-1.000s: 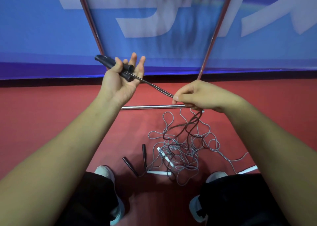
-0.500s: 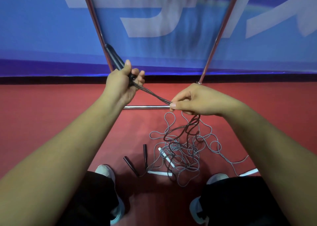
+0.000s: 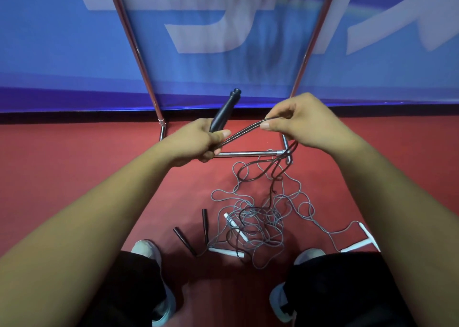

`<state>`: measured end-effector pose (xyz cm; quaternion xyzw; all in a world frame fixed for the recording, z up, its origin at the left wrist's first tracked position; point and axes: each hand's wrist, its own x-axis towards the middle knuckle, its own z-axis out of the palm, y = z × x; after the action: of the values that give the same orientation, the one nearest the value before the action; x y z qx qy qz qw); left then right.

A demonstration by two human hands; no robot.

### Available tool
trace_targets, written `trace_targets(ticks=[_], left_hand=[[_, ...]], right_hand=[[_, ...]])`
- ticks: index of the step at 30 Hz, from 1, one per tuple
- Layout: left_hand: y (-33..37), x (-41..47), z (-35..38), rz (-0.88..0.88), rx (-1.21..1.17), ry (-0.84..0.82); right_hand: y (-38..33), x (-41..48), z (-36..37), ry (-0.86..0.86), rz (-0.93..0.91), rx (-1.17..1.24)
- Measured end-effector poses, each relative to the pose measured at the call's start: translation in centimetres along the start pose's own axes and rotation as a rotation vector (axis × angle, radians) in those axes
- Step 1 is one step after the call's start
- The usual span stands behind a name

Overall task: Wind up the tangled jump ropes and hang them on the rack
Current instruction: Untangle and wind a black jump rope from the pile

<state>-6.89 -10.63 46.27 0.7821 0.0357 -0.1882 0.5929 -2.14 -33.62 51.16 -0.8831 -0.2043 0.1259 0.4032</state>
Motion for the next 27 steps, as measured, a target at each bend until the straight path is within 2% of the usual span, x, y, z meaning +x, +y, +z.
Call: trace_targets(ticks=[6, 13, 18, 22, 27], left_hand=[[0.4, -0.5, 0.9, -0.027, -0.075, -0.171], [0.0, -0.9, 1.1, -0.108, 0.566, -0.342], [0.4, -1.6, 1.5, -0.042, 0.742, -0.436], [0.5, -1.7, 1.2, 0.123, 0.66, -0.37], [-0.2, -2.1, 0.9, 0.257, 0.137, -0.31]], right_hand=[[1.0, 0.5, -0.8, 0.069, 0.007, -0.047], [0.3, 0.5, -1.2, -0.056, -0.105, -0.256], [0.1, 0.8, -0.3, 0.016, -0.128, -0.208], [1.1, 1.2, -0.2, 0.044, -0.08, -0.066], [2.5, 1.5, 0.2, -0.043, 0.03, 0.158]])
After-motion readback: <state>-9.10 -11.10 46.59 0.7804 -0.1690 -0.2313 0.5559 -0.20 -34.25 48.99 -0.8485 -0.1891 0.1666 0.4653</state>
